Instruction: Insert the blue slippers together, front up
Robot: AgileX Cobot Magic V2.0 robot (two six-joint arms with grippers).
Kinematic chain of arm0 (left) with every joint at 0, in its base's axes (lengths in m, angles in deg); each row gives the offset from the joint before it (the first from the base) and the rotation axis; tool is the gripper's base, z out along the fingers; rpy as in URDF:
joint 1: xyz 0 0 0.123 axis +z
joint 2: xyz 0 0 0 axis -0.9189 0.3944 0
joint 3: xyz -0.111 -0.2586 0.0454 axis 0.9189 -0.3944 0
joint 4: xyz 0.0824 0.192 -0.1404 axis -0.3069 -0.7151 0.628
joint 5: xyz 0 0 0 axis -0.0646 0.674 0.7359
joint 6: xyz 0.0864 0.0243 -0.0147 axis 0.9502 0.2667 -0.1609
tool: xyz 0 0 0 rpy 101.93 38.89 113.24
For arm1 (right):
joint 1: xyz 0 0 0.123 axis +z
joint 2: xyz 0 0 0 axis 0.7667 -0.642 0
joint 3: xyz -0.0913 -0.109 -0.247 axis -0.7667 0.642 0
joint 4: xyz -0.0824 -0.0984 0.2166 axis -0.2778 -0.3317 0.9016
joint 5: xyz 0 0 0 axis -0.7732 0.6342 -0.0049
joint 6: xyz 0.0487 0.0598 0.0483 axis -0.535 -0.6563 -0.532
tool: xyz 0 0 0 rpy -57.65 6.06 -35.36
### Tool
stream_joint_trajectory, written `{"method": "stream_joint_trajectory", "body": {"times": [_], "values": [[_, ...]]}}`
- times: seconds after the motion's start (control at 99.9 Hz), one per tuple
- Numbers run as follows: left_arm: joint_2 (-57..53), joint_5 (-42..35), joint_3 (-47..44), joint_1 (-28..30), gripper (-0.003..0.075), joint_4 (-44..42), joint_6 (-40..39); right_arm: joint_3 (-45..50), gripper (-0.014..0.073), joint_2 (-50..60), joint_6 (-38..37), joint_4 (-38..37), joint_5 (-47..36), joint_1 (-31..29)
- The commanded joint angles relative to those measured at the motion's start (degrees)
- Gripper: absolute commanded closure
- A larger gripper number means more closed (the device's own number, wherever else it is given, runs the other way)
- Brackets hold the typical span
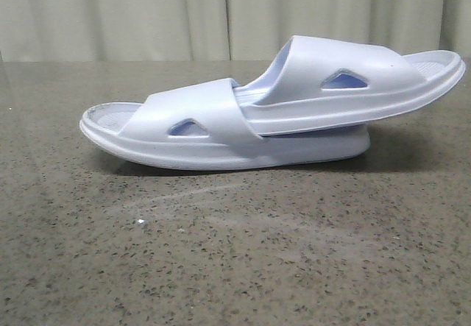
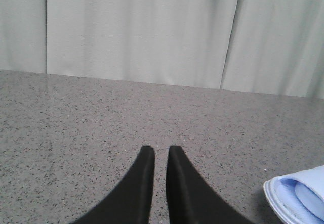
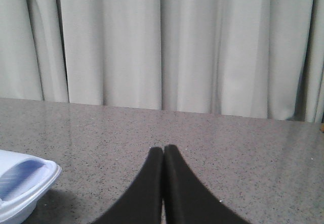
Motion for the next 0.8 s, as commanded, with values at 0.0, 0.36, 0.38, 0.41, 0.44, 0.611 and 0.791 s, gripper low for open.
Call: {"method": "stream_joint_trajectory", "body": {"times": [0.0, 0.36, 0.38, 0.41, 0.44, 0.611, 0.791], "values": [[0.4, 0.65, 1.61, -0.26, 0.0704, 0.4, -0.11, -1.41, 0.0701, -0.69, 0.11, -1.55, -4.22, -0.5], [0.4, 0.17, 1.61, -0.26, 0.0705, -6.32, -1.66, -1.41, 0.0701, -0.69, 0.11, -1.55, -4.22, -0.5], [0.4, 0.65, 1.61, -0.26, 0.0705, -10.17, -3.7, -1.41, 0.0701, -0.69, 0.11, -1.55, -4.22, -0.5], [0.4, 1.97, 1.61, -0.26, 0.0704, -16.93, -7.82, -1.41, 0.0701, -0.69, 0.11, -1.55, -4.22, -0.5], [0.4, 3.1, 1.61, -0.26, 0.0705, -24.51, -14.44, -1.41, 0.0701, -0.69, 0.11, -1.55, -4.22, -0.5], [0.4, 6.04, 1.5, -0.26, 0.0704, -59.25, -46.98, -1.41, 0.0701, -0.69, 0.11, -1.55, -4.22, -0.5], [-1.69, 6.48, 0.95, 1.7, 0.0704, -77.85, -64.48, -1.41, 0.0701, -0.69, 0.11, -1.55, -4.22, -0.5]]}}
